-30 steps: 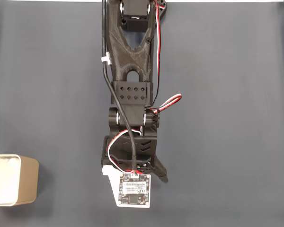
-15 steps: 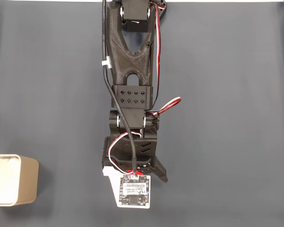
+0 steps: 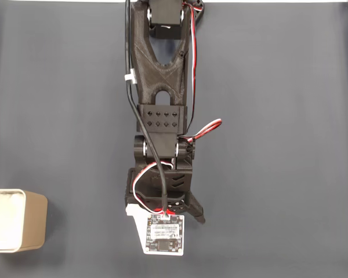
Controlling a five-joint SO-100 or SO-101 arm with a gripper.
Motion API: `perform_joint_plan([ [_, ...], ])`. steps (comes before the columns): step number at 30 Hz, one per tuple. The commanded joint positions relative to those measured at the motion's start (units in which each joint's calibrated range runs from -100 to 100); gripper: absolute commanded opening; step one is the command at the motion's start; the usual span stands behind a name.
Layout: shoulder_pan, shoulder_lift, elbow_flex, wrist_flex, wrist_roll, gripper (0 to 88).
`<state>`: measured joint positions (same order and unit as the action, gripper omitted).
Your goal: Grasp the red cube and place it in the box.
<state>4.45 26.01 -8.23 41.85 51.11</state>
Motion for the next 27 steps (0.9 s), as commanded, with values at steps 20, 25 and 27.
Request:
perform_joint_plan([
  [20,0.45,-0.88,-2.26,-0.7,1.66,18.2],
  [25,0.45,-1.14,-2.08,-0.37,2.0,14.0],
  [27,0.45,-1.23,-2.08,-0.29,2.0,12.7],
])
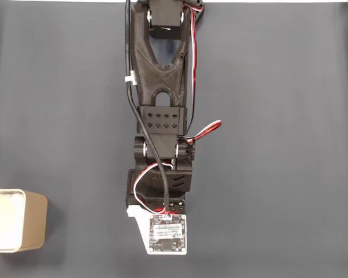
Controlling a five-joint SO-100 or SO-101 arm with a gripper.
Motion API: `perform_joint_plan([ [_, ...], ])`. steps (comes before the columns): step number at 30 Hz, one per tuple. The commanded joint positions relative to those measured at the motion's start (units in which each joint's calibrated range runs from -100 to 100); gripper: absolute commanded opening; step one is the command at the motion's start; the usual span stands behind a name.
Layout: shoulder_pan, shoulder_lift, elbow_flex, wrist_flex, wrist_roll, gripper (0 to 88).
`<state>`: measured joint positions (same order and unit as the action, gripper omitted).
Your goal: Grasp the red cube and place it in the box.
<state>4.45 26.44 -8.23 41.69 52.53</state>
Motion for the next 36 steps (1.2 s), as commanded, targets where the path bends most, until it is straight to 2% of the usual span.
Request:
perform_joint_plan([
  [1,0.45,-1.75,-2.08,-0.13,0.63,12.1],
  [12,0.66,-3.48,-1.53,1.02,0.49,8.3],
  [23,0.95,-8.42,-1.44,3.81,-1.12,7.5],
  [36,2.44,-16.39,-1.44,5.94,-0.83,7.4],
])
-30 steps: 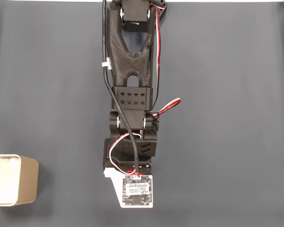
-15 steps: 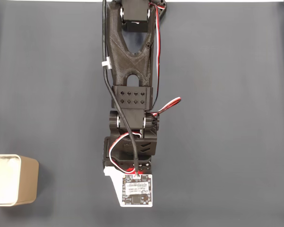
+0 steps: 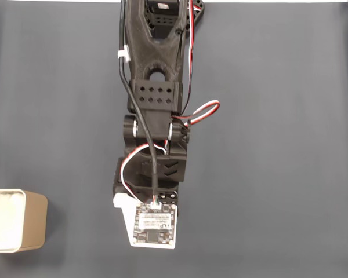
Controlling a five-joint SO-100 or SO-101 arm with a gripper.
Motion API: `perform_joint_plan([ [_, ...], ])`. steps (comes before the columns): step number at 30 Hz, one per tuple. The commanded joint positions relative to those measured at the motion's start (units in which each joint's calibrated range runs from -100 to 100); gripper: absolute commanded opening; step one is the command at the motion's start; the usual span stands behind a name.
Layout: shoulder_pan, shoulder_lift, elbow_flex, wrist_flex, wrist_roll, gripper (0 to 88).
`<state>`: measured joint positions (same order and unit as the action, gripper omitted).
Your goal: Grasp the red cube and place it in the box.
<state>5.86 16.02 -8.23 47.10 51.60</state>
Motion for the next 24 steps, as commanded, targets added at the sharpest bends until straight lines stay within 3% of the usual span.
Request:
perform_joint_plan([
  [1,1.24,-6.4,-1.53,0.61,0.1,7.4],
  [24,7.92,-10.22,-9.02,3.31,-0.49,7.1],
])
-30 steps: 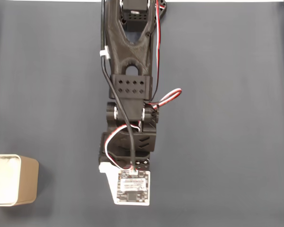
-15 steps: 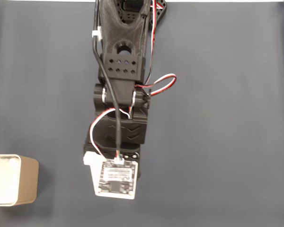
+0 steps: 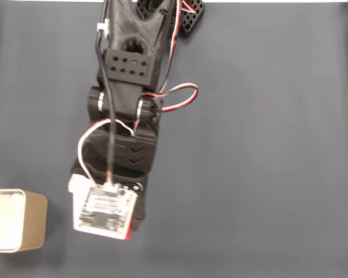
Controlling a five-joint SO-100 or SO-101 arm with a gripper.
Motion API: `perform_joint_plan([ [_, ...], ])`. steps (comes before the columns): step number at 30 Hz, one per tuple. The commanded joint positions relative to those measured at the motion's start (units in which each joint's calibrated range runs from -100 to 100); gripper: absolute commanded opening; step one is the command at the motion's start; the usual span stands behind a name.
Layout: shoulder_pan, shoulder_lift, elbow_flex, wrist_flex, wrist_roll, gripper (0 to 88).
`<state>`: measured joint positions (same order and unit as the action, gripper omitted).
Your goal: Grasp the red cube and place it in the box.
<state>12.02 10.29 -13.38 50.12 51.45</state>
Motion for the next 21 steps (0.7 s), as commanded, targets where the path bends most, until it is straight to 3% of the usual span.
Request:
perform_joint_plan([
  [1,2.19,-4.49,-4.23,0.29,-0.34,7.1],
  [21,9.08,-2.67,-10.16,0.21,-0.24,7.1],
])
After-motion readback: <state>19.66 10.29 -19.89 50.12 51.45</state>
